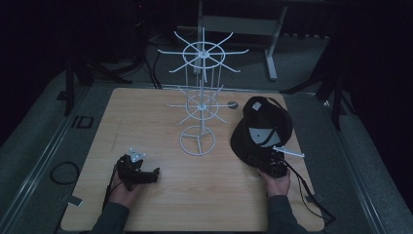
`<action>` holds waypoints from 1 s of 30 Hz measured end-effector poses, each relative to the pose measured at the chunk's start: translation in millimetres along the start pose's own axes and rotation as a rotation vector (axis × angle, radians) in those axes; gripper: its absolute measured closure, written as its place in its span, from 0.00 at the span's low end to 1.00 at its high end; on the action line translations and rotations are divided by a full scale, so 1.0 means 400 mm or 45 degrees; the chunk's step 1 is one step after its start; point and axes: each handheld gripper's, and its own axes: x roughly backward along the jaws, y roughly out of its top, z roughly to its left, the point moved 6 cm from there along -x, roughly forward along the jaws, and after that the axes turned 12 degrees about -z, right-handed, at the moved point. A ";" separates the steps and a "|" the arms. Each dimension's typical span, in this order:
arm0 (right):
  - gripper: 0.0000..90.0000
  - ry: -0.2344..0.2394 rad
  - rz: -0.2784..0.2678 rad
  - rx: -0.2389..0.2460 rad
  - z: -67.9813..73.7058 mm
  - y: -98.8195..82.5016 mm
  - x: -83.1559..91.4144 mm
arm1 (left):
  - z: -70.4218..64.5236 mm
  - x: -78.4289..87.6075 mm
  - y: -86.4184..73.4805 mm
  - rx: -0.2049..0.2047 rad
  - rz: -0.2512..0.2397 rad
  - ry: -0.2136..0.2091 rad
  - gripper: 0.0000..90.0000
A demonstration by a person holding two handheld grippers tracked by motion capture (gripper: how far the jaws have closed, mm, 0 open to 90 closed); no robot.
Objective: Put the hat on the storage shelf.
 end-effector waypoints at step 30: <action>0.96 -0.044 -0.132 0.235 0.045 0.098 0.041 | 0.000 0.000 0.000 0.002 -0.001 0.001 0.00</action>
